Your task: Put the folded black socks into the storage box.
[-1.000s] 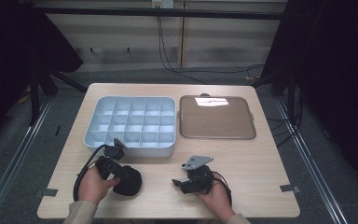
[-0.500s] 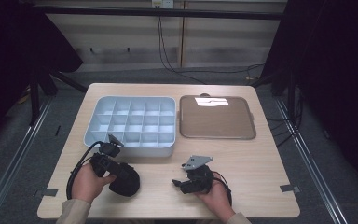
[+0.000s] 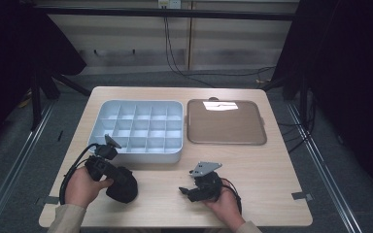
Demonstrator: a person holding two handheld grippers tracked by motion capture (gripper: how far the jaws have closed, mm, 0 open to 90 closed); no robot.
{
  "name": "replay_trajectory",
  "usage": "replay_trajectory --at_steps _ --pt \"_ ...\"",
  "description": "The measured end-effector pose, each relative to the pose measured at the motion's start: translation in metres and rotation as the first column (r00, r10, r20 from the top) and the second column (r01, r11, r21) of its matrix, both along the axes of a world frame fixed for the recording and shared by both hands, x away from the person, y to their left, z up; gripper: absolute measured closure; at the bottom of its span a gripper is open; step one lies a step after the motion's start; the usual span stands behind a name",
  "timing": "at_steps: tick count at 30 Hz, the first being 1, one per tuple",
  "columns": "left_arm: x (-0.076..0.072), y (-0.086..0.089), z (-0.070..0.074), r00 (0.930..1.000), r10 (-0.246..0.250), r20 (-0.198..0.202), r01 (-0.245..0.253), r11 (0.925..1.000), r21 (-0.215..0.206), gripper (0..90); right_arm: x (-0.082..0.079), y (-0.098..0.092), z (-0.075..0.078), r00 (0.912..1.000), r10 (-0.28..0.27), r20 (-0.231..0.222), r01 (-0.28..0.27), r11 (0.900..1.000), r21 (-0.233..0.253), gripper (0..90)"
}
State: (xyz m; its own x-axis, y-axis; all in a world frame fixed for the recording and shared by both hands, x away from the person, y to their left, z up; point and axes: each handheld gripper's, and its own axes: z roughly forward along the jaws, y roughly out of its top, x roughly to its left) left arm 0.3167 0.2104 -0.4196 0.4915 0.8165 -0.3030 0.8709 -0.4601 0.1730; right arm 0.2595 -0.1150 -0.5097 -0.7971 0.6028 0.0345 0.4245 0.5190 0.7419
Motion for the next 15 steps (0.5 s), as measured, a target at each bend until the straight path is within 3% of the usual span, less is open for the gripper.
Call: replay_trajectory --at_steps 15 --pt "0.006 0.01 0.02 1.0 0.007 0.002 -0.007 0.9997 0.023 69.2 0.001 0.0 0.0 1.0 0.007 0.002 -0.007 1.0 -0.005 25.2"
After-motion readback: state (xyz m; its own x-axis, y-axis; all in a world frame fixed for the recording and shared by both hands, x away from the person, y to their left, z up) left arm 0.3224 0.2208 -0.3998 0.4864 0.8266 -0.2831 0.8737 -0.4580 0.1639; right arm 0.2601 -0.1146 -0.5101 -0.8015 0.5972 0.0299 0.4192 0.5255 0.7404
